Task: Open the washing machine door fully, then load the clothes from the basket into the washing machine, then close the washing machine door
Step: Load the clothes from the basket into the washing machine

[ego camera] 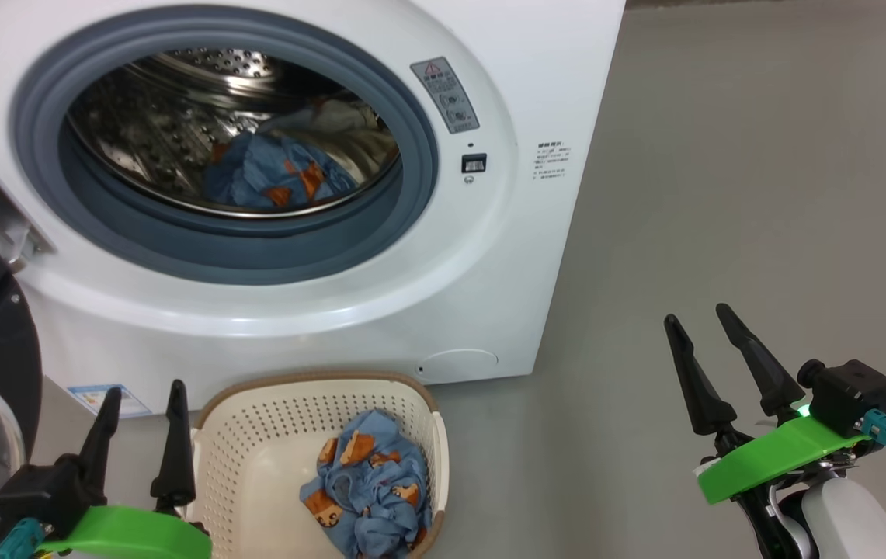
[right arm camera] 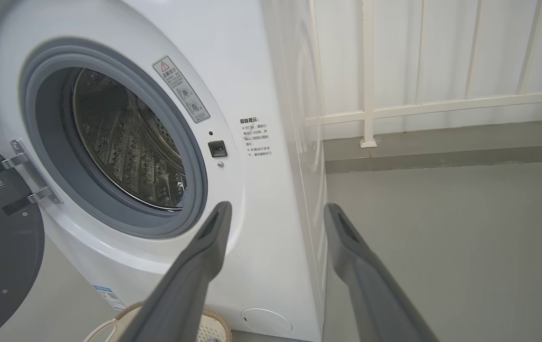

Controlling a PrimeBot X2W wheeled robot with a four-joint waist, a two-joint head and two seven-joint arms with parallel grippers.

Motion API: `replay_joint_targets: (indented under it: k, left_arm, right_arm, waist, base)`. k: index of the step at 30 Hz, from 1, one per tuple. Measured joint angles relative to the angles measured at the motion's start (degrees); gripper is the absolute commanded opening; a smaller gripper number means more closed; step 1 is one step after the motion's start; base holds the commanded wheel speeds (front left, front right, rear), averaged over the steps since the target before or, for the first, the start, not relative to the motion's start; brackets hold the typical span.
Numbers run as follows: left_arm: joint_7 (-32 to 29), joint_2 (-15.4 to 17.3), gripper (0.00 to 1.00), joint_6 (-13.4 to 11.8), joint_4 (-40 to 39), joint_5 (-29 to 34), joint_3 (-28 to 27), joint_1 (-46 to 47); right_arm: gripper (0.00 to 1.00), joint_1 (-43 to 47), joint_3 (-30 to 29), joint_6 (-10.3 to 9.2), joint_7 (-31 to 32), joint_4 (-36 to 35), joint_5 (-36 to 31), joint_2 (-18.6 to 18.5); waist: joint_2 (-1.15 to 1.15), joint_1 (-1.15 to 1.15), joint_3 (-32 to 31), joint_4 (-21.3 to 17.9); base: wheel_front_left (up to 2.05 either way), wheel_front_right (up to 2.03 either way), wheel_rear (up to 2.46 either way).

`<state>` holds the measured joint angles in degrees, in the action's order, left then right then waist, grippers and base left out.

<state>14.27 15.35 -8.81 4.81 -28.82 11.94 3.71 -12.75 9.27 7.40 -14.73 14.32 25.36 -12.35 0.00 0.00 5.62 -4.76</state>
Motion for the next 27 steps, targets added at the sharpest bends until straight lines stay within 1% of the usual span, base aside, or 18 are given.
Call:
replay_joint_targets:
  k: [8,11,13,27]
  left_arm:
    - [-0.2,0.1,1.0,0.6,0.5,-0.3,0.3,2.3]
    - [-0.4,0.3,1.0,1.5,1.0,-0.3,0.5,3.9]
    - [-0.7,0.4,1.0,1.5,1.3,-0.3,0.6,4.4]
    - [-1.8,1.4,1.0,4.0,5.7,-0.5,1.8,12.8]
  right_arm:
    - [1.0,-0.2,-0.6,0.0,0.0,-0.6,0.0,0.8]
    - [1.0,-0.9,-0.8,0.0,0.0,-0.8,-0.1,1.4]
    - [1.0,-1.4,-0.9,0.0,0.0,-0.9,-0.1,1.6]
    - [1.0,-7.0,-2.3,0.0,0.0,-3.7,-1.3,4.0]
  waist:
    - [0.0,0.0,3.9,-0.7]
    - [0.0,0.0,5.7,-1.0]
    - [0.0,0.0,6.4,-1.2]
    - [0.0,0.0,17.2,-3.1]
  base:
    - [0.0,0.0,0.0]
    - [0.0,0.0,0.0]
    - [0.0,0.0,0.0]
    - [0.0,0.0,0.0]
